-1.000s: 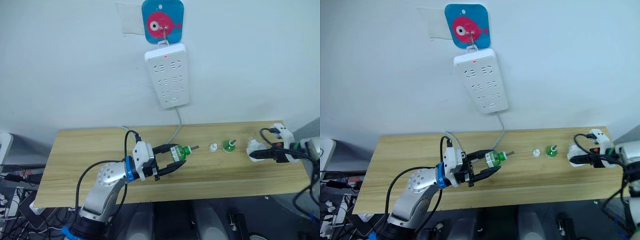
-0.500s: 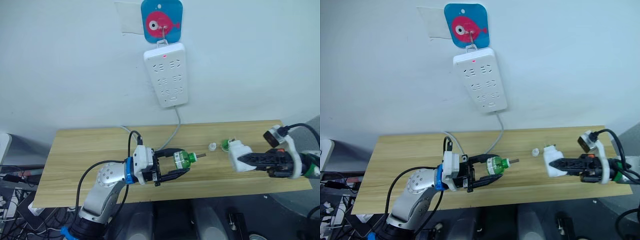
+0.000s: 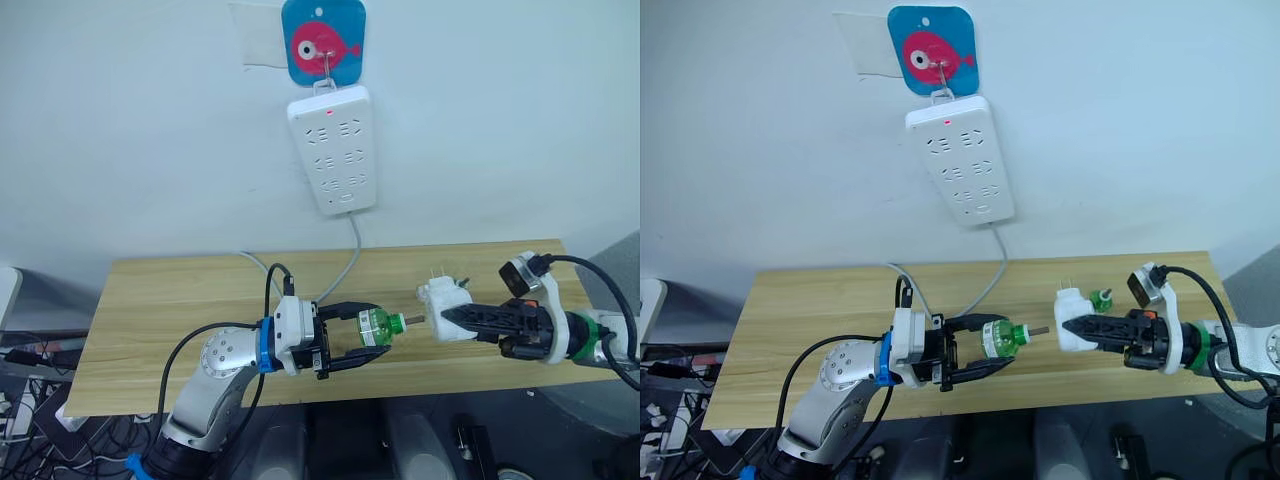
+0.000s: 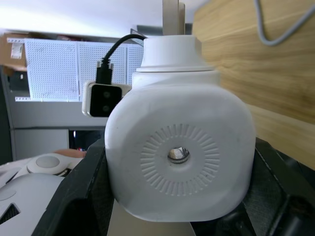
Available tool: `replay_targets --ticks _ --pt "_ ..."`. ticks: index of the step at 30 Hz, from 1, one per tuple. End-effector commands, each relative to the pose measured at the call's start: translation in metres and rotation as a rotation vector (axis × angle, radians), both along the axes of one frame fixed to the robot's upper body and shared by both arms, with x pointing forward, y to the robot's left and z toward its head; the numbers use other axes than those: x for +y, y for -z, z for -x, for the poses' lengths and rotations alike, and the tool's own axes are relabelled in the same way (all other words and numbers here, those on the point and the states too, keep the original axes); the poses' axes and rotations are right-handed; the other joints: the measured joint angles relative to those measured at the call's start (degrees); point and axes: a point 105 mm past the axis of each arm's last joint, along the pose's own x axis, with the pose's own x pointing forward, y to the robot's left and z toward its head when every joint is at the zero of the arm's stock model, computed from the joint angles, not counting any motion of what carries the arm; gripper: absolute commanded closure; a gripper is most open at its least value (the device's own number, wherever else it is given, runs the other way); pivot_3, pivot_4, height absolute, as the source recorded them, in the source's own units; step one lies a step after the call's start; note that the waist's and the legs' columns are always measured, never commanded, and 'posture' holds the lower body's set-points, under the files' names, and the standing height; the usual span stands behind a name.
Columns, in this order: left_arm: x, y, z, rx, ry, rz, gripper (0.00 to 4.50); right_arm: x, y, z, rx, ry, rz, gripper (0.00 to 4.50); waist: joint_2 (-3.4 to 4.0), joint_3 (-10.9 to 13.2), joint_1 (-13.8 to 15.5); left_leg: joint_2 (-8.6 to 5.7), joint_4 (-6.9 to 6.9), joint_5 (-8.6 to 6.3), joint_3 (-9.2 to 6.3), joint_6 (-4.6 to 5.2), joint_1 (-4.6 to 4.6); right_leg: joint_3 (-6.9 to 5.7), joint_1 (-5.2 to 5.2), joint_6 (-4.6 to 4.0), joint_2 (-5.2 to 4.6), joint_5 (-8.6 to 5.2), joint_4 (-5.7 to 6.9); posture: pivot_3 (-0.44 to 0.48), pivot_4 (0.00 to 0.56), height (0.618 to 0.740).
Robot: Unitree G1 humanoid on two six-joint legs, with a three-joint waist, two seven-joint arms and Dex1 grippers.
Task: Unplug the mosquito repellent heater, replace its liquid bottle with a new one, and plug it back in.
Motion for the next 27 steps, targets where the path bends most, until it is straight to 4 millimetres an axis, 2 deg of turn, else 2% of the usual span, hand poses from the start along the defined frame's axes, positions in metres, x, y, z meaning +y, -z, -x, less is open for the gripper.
replay_targets --ticks 1,18,27 --pt "-0.0051 -0.0086 0.0062 -0.038 0.024 0.028 2.24 0.0092 -0.0103 0.0045 -0.046 -0.038 -0.031 1.5 0.0 0.0 0.05 0.0 0.0 0.0 -0.01 0.0 0.0 0.0 0.0 0.0 0.0 0.0 0.0 -0.096 0.305 0.74" --pt "-0.008 -0.0057 0.0014 -0.045 0.027 0.02 2.24 0.0175 -0.0102 0.0091 -0.046 -0.088 -0.036 1.5 0.0 0.0 0.1 -0.01 -0.02 0.0 -0.04 0.0 -0.04 -0.01 -0.01 0.0 -0.01 0.0 -0.04 -0.093 0.308 0.74" --pt "-0.0052 -0.0038 0.0 -0.046 0.025 0.013 2.24 0.0145 -0.0133 0.0118 -0.04 -0.11 -0.043 1.5 -0.01 0.01 0.11 -0.01 -0.03 0.0 -0.07 0.0 -0.04 -0.03 -0.01 0.0 -0.02 0.0 -0.06 -0.092 0.314 0.74"
